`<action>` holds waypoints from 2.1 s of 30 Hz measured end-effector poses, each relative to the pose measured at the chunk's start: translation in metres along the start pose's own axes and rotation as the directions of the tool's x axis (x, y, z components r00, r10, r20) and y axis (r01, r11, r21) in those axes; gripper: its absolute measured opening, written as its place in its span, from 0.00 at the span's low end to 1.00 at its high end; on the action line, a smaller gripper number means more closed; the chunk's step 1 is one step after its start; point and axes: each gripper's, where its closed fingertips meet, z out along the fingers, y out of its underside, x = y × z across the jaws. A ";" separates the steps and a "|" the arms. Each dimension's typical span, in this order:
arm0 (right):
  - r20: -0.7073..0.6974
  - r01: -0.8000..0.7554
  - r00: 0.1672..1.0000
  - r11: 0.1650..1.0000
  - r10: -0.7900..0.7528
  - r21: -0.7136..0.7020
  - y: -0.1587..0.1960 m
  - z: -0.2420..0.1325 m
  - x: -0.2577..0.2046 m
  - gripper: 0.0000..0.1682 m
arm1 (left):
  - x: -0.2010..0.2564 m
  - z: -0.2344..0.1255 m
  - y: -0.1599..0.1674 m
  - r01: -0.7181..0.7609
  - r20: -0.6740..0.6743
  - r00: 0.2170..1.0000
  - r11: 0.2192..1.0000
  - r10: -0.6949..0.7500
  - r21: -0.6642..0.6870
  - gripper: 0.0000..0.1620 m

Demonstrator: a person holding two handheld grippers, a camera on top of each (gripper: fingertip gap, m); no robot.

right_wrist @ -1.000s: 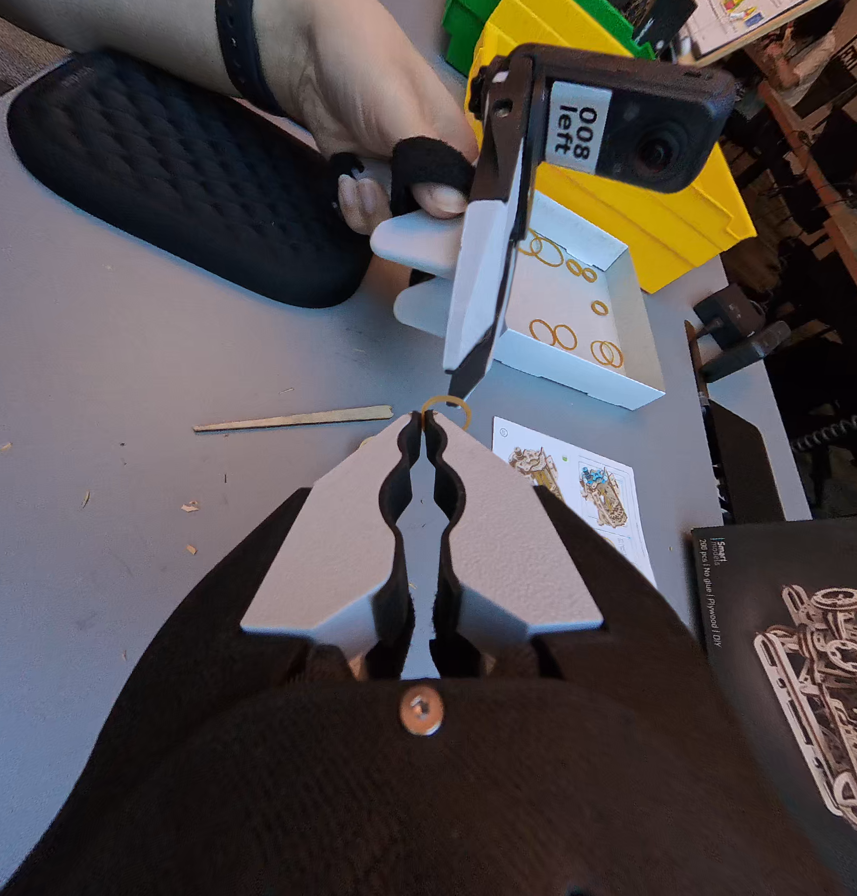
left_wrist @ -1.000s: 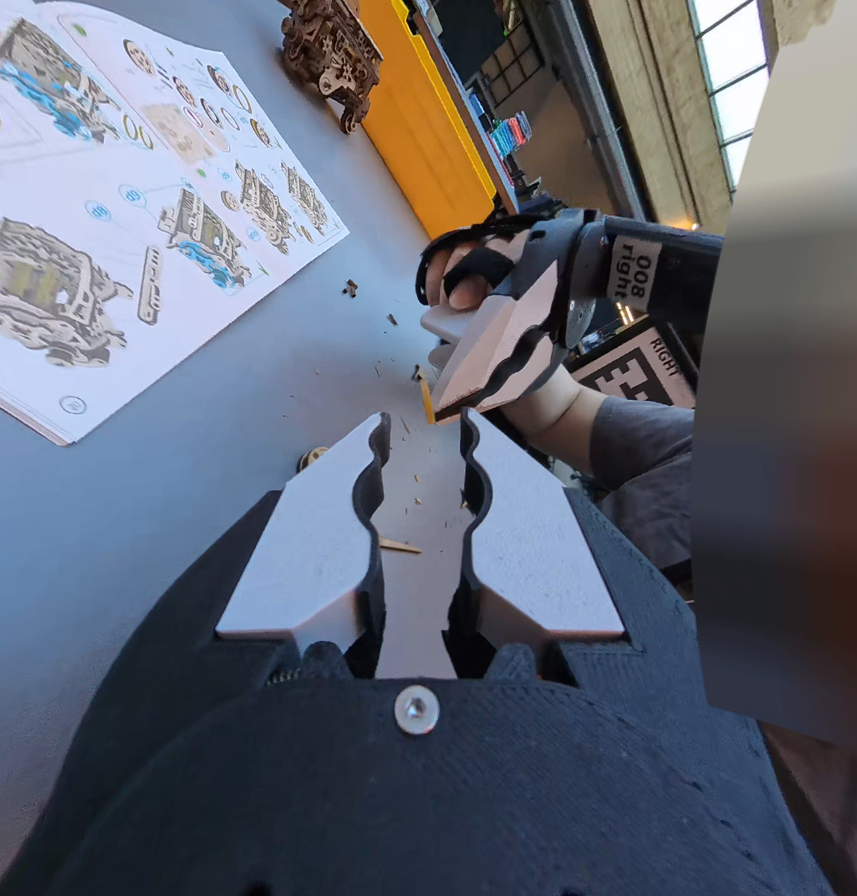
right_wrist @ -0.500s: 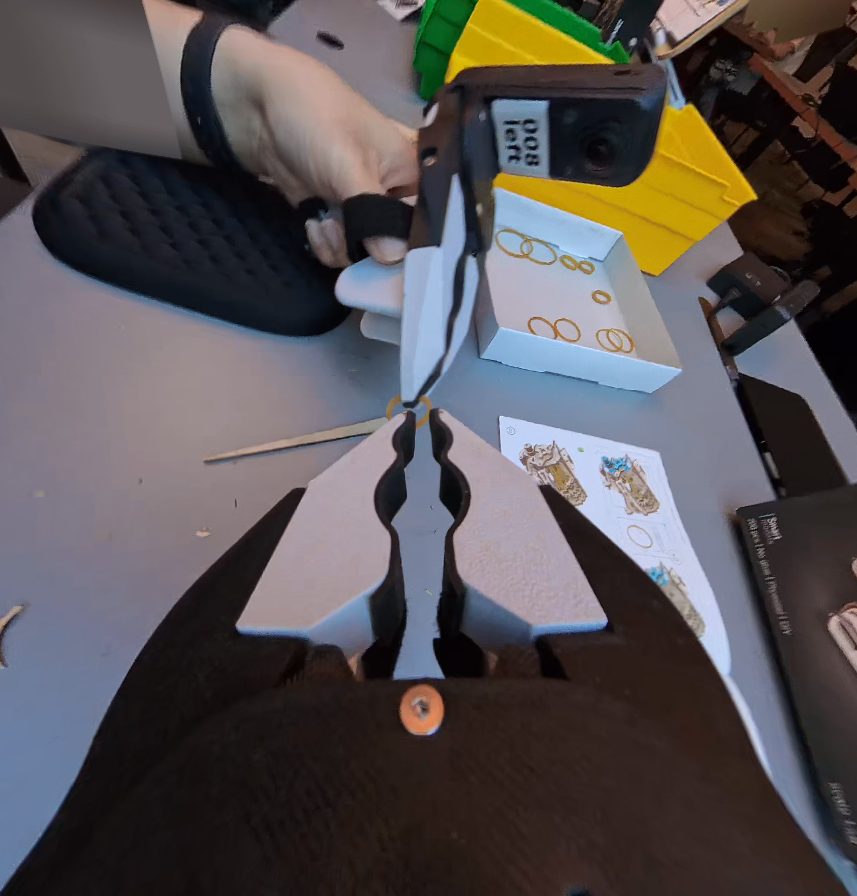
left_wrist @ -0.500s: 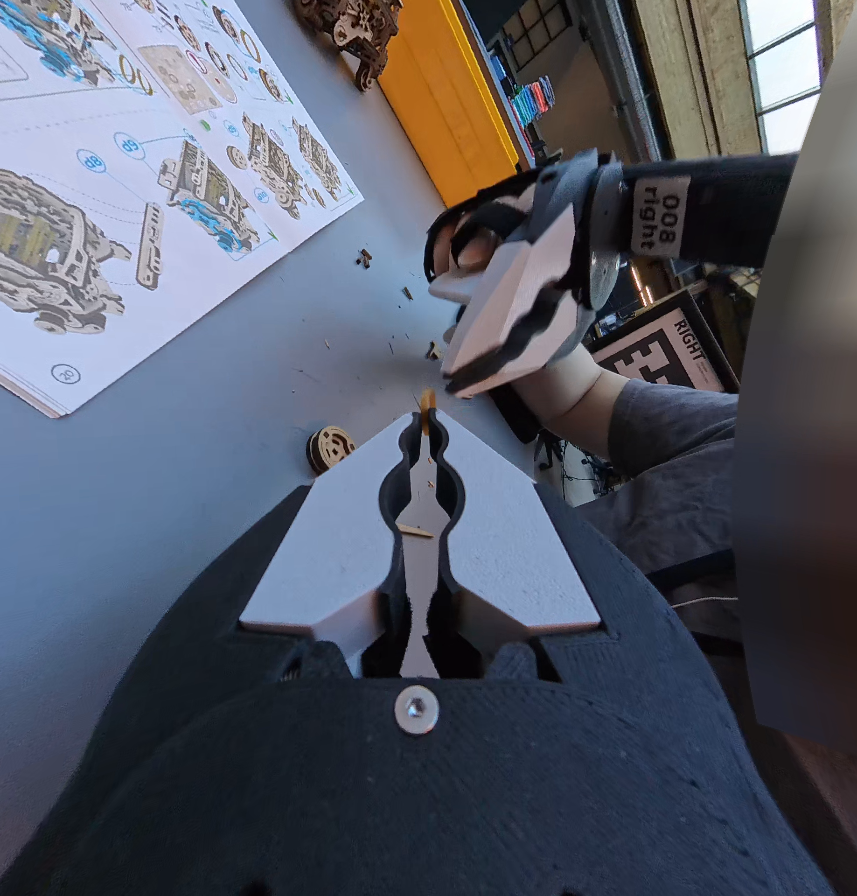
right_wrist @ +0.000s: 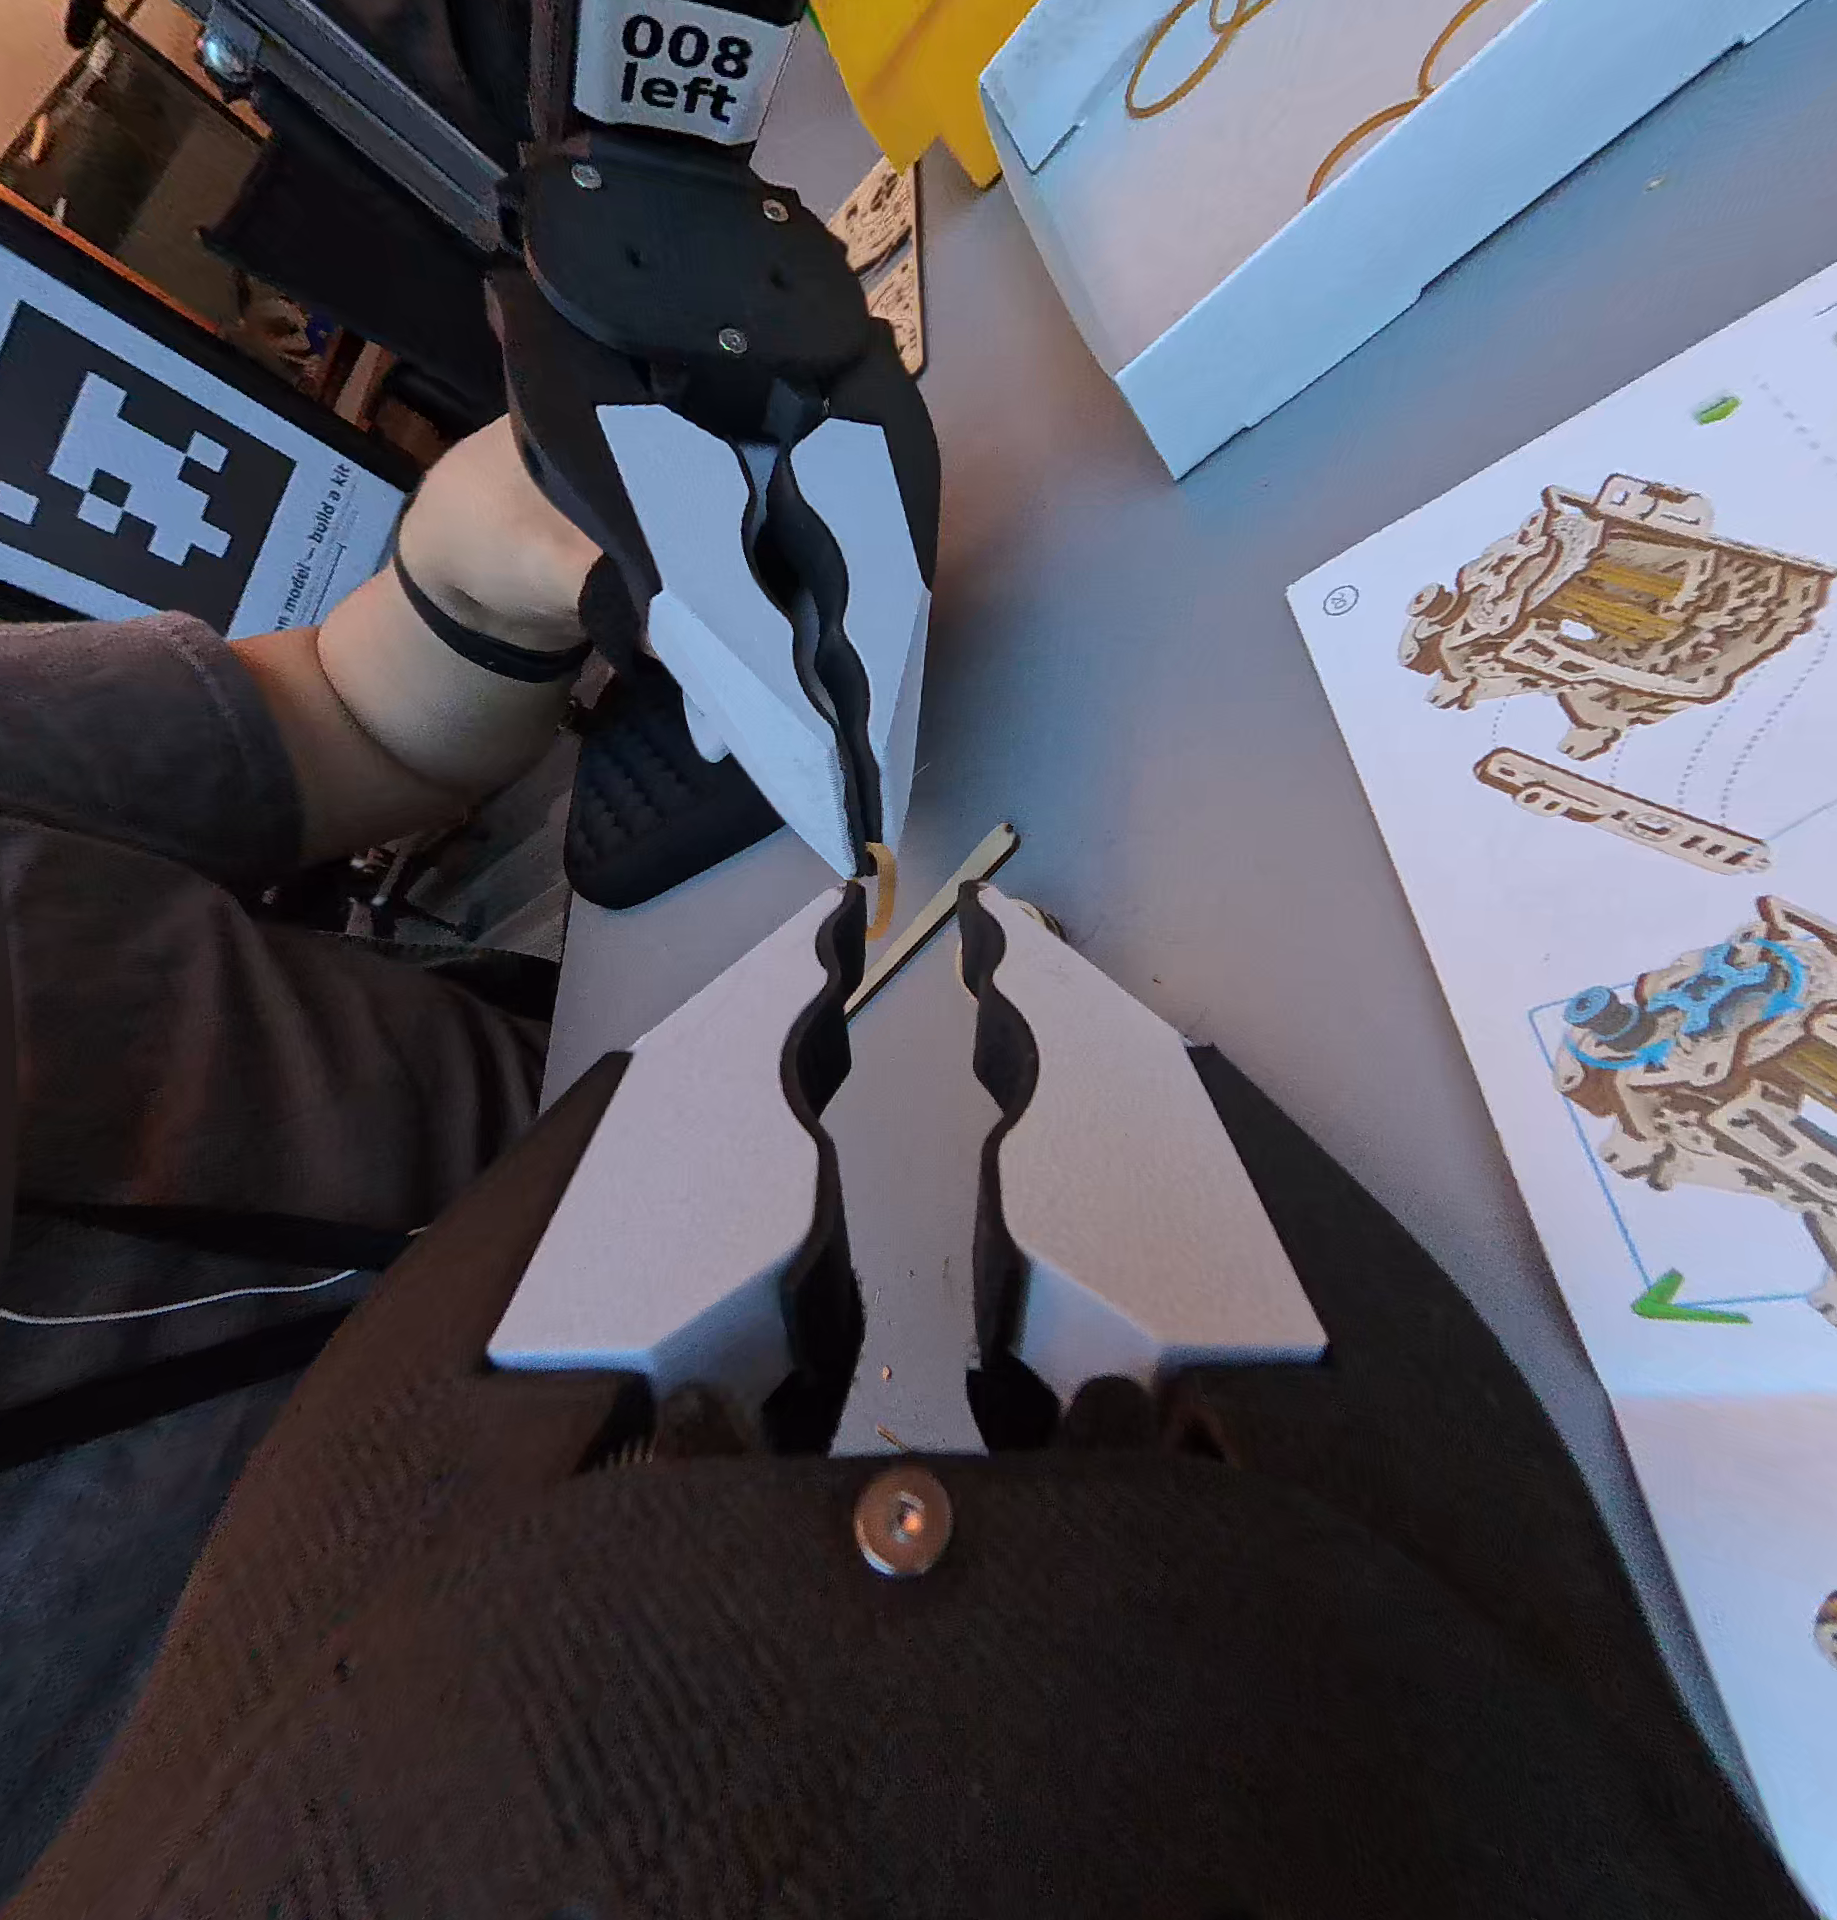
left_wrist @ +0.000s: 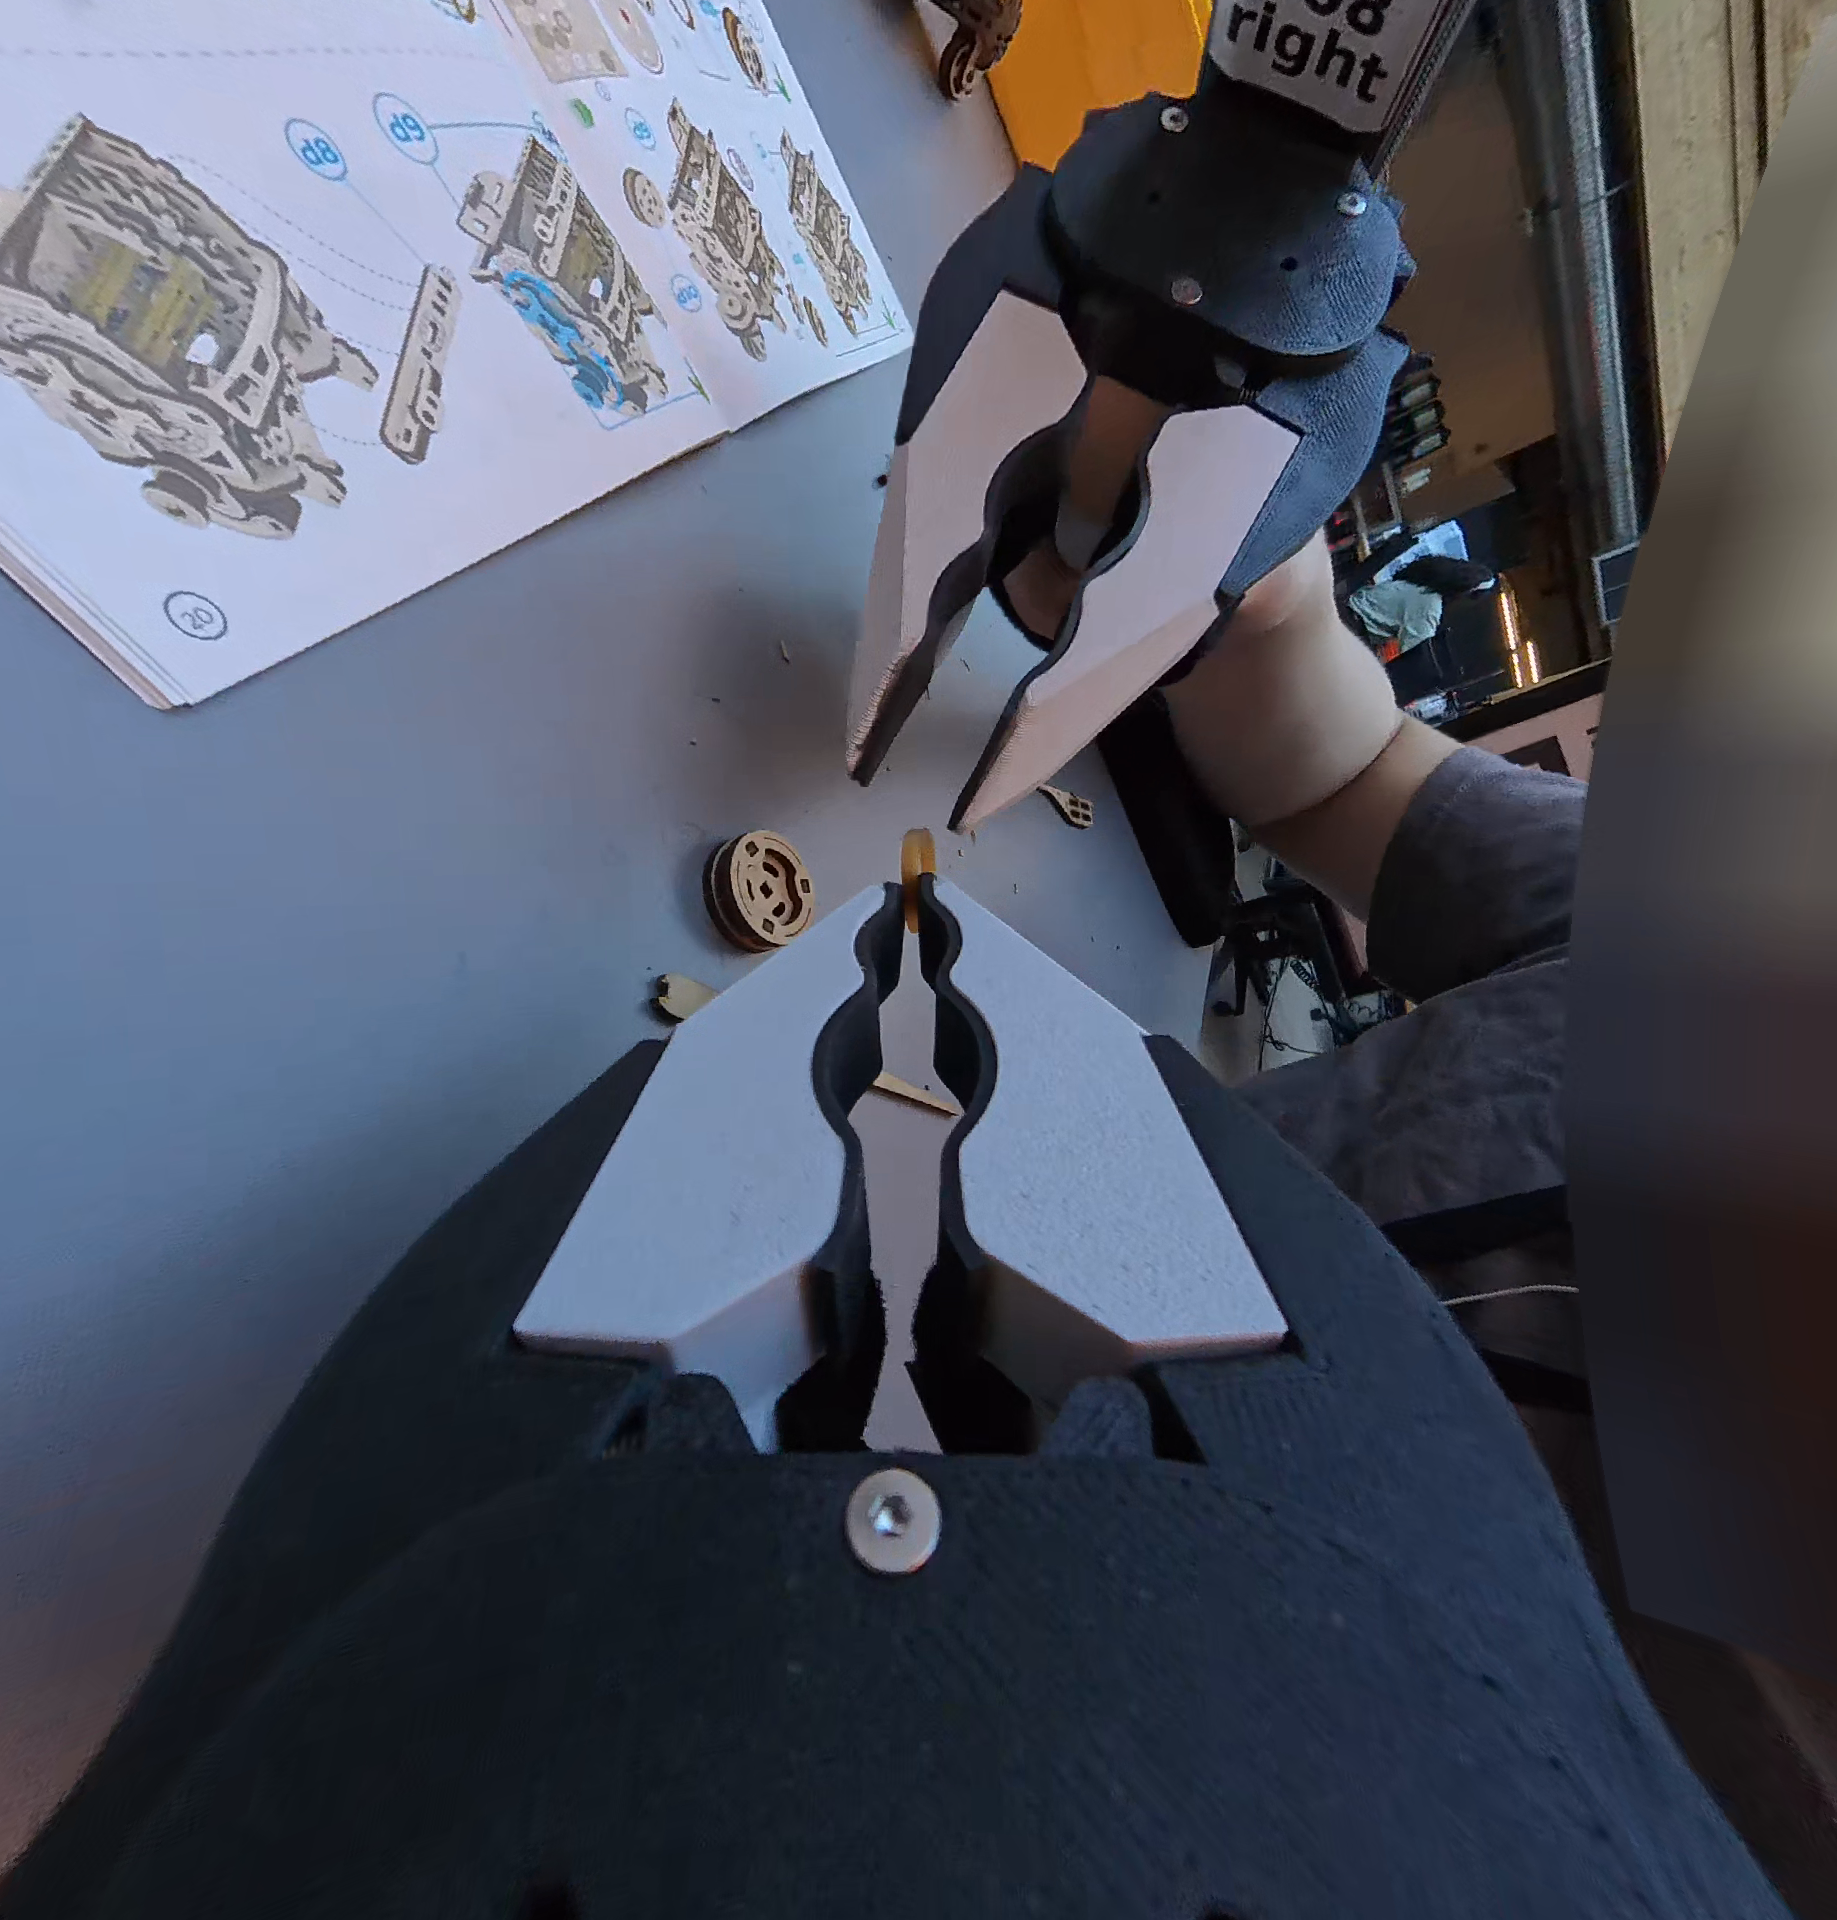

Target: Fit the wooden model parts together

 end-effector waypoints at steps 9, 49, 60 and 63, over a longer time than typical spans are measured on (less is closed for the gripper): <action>0.060 0.027 0.998 0.996 -0.022 -0.090 0.009 0.009 0.004 0.00 | -0.003 0.005 0.003 0.033 0.041 0.999 0.999 -0.033 -0.002 0.00; -0.147 0.113 0.956 0.780 -0.255 -0.615 0.018 0.020 0.030 0.00 | -0.005 0.014 0.011 -0.847 0.328 0.088 0.244 0.941 -0.473 0.10; -0.132 0.151 0.945 0.756 -0.300 -0.638 0.018 0.021 0.033 0.00 | -0.027 0.016 0.015 -0.796 0.170 0.059 0.149 0.984 -0.586 0.12; -0.124 0.158 0.945 0.752 -0.304 -0.640 0.019 0.021 0.032 0.00 | -0.033 0.018 0.020 -0.785 0.147 0.092 0.163 0.985 -0.597 0.10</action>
